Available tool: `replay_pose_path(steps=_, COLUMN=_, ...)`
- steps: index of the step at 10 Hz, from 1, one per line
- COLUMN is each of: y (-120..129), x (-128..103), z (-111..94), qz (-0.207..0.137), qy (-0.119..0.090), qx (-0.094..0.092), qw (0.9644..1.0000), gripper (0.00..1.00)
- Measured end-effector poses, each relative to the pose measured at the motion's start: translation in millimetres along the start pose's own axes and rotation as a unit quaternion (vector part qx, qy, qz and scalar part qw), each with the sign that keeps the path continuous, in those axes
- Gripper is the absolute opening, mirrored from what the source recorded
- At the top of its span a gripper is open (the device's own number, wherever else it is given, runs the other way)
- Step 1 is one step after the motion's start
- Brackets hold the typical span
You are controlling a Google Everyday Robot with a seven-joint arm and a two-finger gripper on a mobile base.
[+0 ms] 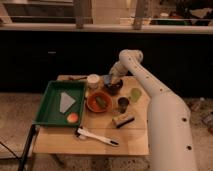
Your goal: Wipe purple bowl with sponge
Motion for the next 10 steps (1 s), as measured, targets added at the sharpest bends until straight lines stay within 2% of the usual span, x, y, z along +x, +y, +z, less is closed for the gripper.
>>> replay_pose_path(steps=2, y=10.7, x=-3.0, z=-1.4, qz=-0.011, qy=-0.004, qx=-0.011, qw=0.9999, gripper=0.0)
replay_pose_path(steps=4, y=17.8, x=5.0, z=-8.1, qz=-0.01, qy=-0.002, qx=-0.013, qw=0.9999, gripper=0.0)
replay_pose_path(steps=7, y=19.8, x=30.5, z=-25.6, qz=0.009, qy=0.009, qx=-0.004, qw=0.9999, gripper=0.0)
replay_pose_path(steps=10, y=11.2, x=44.8, z=-31.4, qz=0.028, qy=0.02, qx=0.008, qw=0.9994, gripper=0.0)
